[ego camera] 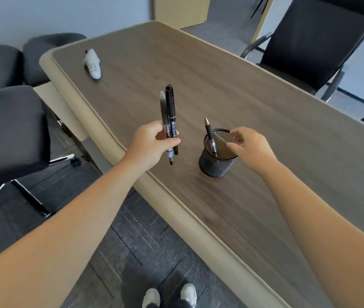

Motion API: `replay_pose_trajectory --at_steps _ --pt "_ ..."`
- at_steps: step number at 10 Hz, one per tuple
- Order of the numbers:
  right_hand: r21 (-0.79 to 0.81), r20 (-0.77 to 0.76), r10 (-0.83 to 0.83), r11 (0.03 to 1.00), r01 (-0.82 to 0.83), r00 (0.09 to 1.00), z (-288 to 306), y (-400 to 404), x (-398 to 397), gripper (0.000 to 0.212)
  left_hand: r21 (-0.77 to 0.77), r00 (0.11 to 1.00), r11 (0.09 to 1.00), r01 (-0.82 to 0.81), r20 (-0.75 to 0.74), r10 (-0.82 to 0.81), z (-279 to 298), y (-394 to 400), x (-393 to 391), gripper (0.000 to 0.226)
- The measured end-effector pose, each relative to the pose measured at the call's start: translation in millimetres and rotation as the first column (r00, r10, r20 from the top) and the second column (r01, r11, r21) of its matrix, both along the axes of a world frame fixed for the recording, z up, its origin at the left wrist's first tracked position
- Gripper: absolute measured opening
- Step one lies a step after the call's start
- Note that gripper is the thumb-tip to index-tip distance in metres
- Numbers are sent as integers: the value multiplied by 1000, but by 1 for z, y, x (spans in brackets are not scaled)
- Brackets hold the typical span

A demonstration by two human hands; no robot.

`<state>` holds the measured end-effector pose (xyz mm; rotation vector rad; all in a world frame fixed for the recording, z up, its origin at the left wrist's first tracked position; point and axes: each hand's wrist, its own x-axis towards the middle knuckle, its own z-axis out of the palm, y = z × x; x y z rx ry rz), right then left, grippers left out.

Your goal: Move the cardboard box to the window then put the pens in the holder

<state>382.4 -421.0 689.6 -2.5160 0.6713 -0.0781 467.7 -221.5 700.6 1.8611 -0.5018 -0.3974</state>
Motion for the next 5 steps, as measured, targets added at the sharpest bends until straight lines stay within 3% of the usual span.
replay_pose_trajectory --at_steps 2,4,5 --pt "75 108 -65 996 57 992 4 -12 -40 28 -33 991 994 105 84 -101 14 -69 -2 11" --pt "121 97 -103 989 91 990 -3 -22 -66 27 192 960 955 226 121 -251 -3 -98 -9 22" --pt "129 79 -94 988 83 992 -1 -19 -68 27 285 959 935 209 129 -254 -3 -85 -10 46"
